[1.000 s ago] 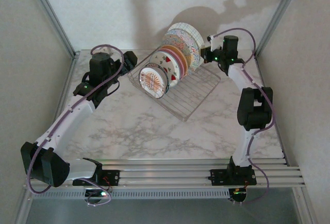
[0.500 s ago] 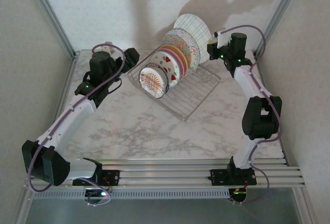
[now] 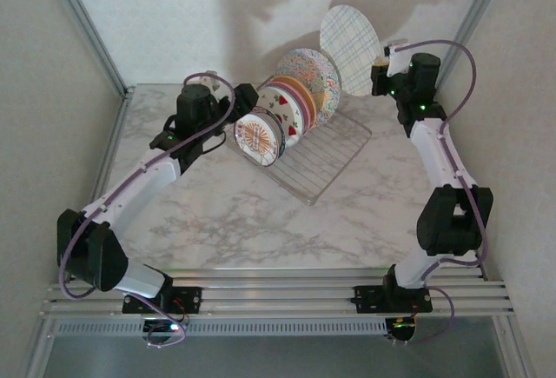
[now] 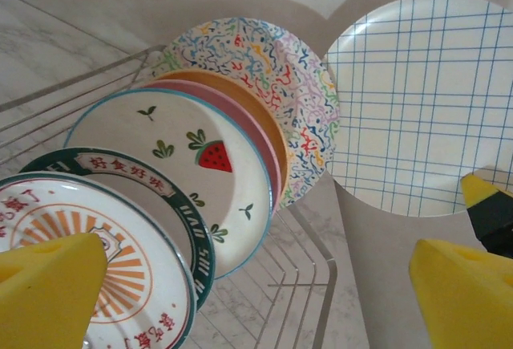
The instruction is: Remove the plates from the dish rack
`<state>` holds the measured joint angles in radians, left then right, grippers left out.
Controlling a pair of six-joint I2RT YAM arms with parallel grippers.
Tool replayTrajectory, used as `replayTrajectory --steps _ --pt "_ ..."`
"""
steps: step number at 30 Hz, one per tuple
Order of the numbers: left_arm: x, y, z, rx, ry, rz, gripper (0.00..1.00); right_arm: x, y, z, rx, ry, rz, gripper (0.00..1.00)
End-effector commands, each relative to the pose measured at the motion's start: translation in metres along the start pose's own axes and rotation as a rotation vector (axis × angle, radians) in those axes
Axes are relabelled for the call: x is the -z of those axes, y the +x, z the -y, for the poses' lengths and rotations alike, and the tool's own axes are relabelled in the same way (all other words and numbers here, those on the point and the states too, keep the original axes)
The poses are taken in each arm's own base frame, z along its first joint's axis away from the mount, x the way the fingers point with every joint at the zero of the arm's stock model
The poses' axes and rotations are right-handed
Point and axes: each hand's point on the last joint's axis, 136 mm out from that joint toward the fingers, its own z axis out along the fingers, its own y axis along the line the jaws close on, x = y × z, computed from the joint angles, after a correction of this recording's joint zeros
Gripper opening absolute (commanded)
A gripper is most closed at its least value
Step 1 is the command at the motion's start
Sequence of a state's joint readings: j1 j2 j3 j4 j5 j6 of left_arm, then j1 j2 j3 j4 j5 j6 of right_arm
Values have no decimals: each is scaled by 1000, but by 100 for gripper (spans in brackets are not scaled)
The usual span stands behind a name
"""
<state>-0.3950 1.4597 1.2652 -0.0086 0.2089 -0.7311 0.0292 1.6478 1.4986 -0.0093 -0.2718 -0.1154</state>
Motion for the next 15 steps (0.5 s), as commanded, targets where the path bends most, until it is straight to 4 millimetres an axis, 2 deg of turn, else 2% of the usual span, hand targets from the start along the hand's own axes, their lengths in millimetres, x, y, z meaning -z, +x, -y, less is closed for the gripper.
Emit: replayTrajectory --steps 1,6,10,15 --pt "0 -13 33 1 100 29 96 25 -41 9 17 69 104 0" --pt "-11 -7 47 21 148 2 96 45 -58 15 -11 119 125 0" --pt "-27 1 60 42 187 -44 94 62 -72 12 -80 120 133 0" --pt "-50 9 81 124 258 -96 89 84 -85 3 -267 83 140 0"
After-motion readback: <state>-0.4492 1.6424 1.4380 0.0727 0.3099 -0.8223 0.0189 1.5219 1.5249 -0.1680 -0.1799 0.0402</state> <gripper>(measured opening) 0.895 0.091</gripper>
